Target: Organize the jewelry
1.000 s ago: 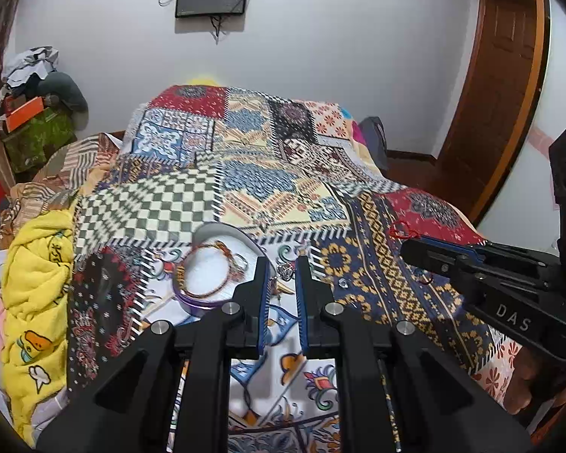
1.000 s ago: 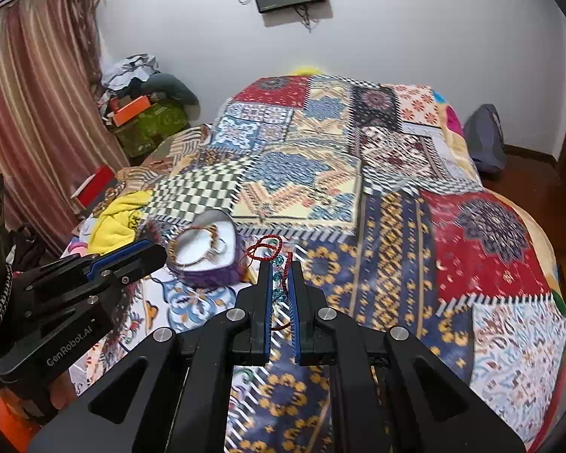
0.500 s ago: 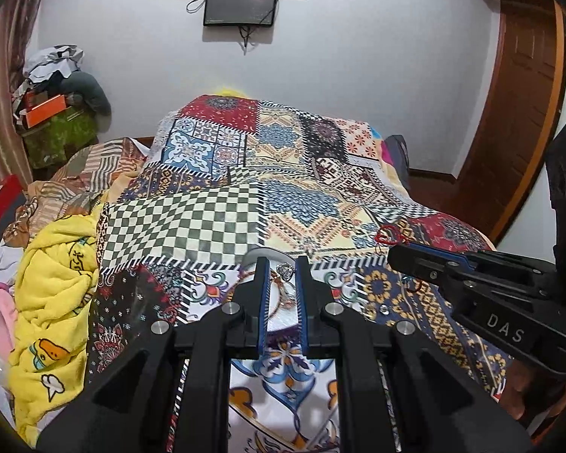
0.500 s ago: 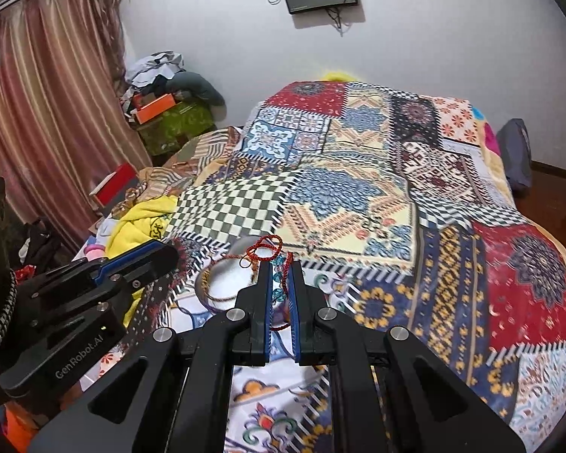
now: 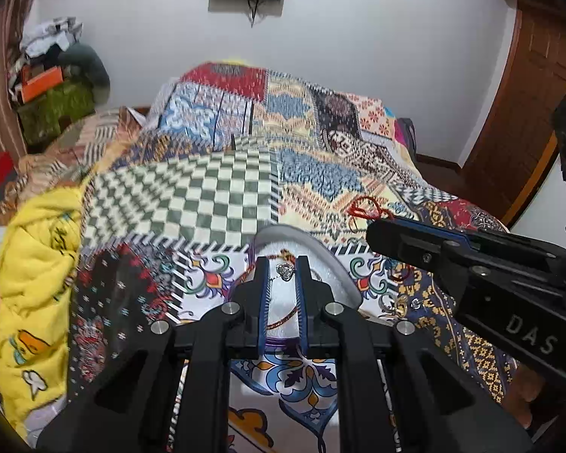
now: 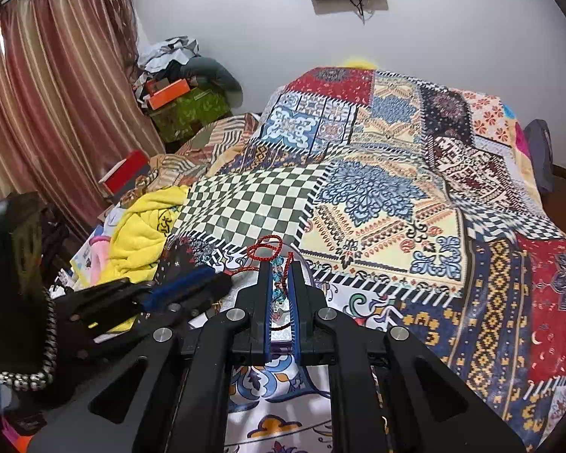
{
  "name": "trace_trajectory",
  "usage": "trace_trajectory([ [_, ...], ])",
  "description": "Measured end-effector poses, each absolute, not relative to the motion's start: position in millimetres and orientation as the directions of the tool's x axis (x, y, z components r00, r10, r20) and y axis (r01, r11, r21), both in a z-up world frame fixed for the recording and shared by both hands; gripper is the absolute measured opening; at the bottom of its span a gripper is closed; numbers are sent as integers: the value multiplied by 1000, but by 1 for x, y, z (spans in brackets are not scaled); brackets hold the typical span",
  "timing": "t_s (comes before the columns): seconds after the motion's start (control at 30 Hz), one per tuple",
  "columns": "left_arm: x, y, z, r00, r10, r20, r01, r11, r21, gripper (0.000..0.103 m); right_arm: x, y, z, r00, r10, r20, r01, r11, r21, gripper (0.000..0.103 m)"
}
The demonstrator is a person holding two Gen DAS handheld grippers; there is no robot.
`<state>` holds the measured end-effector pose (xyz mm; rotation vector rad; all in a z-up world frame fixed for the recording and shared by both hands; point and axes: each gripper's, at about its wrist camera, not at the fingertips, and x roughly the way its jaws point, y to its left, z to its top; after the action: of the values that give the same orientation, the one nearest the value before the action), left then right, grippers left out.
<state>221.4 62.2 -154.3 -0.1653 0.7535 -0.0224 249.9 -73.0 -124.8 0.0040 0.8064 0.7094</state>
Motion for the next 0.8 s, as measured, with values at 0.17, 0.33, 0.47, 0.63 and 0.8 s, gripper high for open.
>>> trace_trajectory([
  [0.17, 229, 67, -168, 702, -106, -704, -39, 982, -187, 12, 257, -66, -134, 447, 585, -676, -586, 763, 273, 7],
  [0.33, 228, 70, -171, 697, -108, -709, -38, 982, -186, 12, 261, -65, -138, 436, 583, -685, -585, 763, 277, 7],
  [0.47, 225, 73, -168, 699, -78, -711, -54, 985, -162, 14, 260, -61, -138, 432, 584, -687, -593, 758, 271, 7],
  [0.63, 215, 81, -160, 723, -14, -691, -94, 988, -119, 32, 259, -52, -141, 419, 581, -698, -610, 749, 258, 7],
  [0.8, 211, 88, -156, 726, 2, -688, -109, 988, -112, 32, 257, -44, -144, 397, 582, -710, -629, 736, 251, 7],
])
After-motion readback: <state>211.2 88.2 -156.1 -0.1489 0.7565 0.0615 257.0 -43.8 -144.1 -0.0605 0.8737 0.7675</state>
